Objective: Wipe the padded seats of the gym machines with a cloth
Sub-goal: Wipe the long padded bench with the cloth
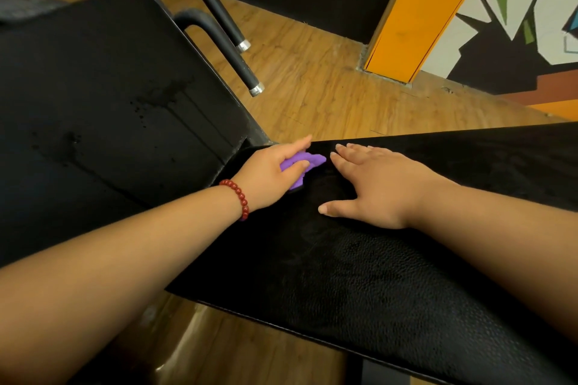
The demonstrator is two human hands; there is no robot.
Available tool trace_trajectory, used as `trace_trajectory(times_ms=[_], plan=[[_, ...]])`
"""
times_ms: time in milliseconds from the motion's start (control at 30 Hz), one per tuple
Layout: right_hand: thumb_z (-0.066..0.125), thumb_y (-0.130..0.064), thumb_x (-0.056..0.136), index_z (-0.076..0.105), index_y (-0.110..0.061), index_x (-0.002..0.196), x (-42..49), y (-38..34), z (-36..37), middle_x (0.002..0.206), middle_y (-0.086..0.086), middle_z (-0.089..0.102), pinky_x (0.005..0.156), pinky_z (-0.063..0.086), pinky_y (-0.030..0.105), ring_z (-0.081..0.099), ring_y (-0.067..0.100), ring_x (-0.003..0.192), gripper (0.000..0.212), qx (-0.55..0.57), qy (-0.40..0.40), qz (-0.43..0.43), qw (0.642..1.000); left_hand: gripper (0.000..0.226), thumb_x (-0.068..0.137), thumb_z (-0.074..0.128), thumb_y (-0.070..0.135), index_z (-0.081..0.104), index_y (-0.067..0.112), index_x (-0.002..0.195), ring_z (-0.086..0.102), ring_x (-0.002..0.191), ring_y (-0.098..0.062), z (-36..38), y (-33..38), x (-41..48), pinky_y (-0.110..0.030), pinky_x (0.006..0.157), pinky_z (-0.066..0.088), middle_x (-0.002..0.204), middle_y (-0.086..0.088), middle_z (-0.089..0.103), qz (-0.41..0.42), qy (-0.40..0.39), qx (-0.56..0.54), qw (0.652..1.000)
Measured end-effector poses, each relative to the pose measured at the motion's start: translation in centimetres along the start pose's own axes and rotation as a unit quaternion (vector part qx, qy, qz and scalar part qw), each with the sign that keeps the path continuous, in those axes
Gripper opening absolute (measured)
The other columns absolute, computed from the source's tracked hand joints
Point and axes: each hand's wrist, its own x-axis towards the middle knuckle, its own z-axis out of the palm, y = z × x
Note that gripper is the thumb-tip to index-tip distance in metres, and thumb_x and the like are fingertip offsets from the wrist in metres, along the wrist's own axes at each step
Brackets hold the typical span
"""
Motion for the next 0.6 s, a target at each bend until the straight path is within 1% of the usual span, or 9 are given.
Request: trace_trajectory(times_ms=[67, 167, 267, 333, 400, 500, 567, 600], plan=[[0.036, -0.076, 0.084, 0.000, -0.024, 0.155, 0.0, 0.0, 0.0, 0.163, 0.000, -0.003, 0.119, 0.003, 0.031, -0.001, 0.015, 0.149, 0.095, 0.006, 0.014, -0.006, 1.000, 0.055, 0.100, 0.049, 0.029, 0.028, 0.030, 0.150, 0.039, 0.134, -0.006, -0.4, -0.4, -0.6, -0.012, 0.100, 0.025, 0.148, 0.008, 0.042, -0.020, -0.009, 0.006, 1.000], [0.039, -0.072, 0.086, 0.003, -0.031, 0.155, -0.2, -0.1, 0.1, 0.163, -0.002, -0.002, 0.120, 0.002, 0.031, 0.000, 0.013, 0.149, 0.089, 0.016, 0.041, -0.032, 0.999, 0.058, 0.098, 0.051, 0.030, 0.027, 0.026, 0.151, 0.038, 0.135, -0.009, -0.8, -1.0, -1.9, -0.018, 0.104, 0.027, 0.150, 0.006, 0.038, -0.038, 0.002, 0.000, 0.999], [0.045, -0.062, 0.091, 0.009, -0.032, 0.155, -0.2, -0.1, 0.0, 0.163, -0.005, 0.002, 0.118, 0.003, 0.026, 0.003, 0.010, 0.149, 0.079, 0.046, 0.074, -0.065, 0.994, 0.054, 0.095, 0.058, 0.023, 0.036, 0.024, 0.144, 0.049, 0.126, -0.008, -0.9, -1.3, -2.7, -0.027, 0.108, 0.038, 0.139, 0.008, 0.050, -0.039, 0.014, -0.067, 0.997], [0.051, -0.052, 0.093, 0.017, -0.030, 0.154, 0.3, 0.0, -0.3, 0.162, -0.005, 0.011, 0.115, 0.007, 0.020, 0.009, 0.007, 0.148, 0.073, 0.102, 0.097, -0.078, 0.987, 0.041, 0.093, 0.062, 0.016, 0.048, 0.026, 0.129, 0.055, 0.120, -0.003, -0.8, -1.3, -3.0, -0.030, 0.107, 0.041, 0.131, 0.012, 0.057, -0.036, 0.018, -0.136, 0.990], [0.056, -0.042, 0.094, 0.027, -0.027, 0.152, 0.9, -0.2, -0.8, 0.159, -0.006, 0.024, 0.112, 0.012, 0.015, 0.019, 0.006, 0.145, 0.067, 0.158, 0.115, -0.092, 0.976, 0.032, 0.090, 0.065, 0.011, 0.056, 0.023, 0.118, 0.059, 0.113, -0.001, -0.5, -0.9, -3.0, -0.029, 0.104, 0.046, 0.125, 0.010, 0.062, -0.039, 0.028, -0.196, 0.979], [0.063, -0.033, 0.092, 0.043, -0.025, 0.145, 1.5, -1.1, -1.6, 0.144, -0.009, 0.048, 0.100, 0.023, 0.007, 0.041, 0.005, 0.133, 0.057, 0.213, 0.122, -0.099, 0.964, 0.024, 0.087, 0.069, 0.007, 0.065, 0.020, 0.108, 0.067, 0.102, -0.011, -0.1, 0.1, -3.2, -0.028, 0.094, 0.052, 0.111, 0.001, 0.070, -0.044, 0.057, -0.293, 0.953], [0.068, -0.027, 0.090, 0.056, -0.023, 0.135, 1.8, -1.6, -2.0, 0.123, -0.010, 0.062, 0.091, 0.033, 0.007, 0.055, 0.004, 0.114, 0.047, 0.235, 0.125, -0.093, 0.959, 0.022, 0.084, 0.072, 0.007, 0.064, 0.020, 0.100, 0.069, 0.095, -0.014, 0.2, 0.6, -3.1, -0.026, 0.089, 0.053, 0.104, -0.002, 0.070, -0.041, 0.079, -0.321, 0.943], [0.069, -0.022, 0.089, 0.063, -0.021, 0.127, 1.9, -1.6, -2.2, 0.111, -0.010, 0.067, 0.084, 0.038, 0.007, 0.060, 0.003, 0.102, 0.039, 0.241, 0.132, -0.086, 0.958, 0.022, 0.083, 0.073, 0.009, 0.061, 0.020, 0.098, 0.068, 0.092, -0.012, 0.3, 0.6, -3.1, -0.025, 0.087, 0.053, 0.101, -0.001, 0.069, -0.040, 0.086, -0.316, 0.944]])
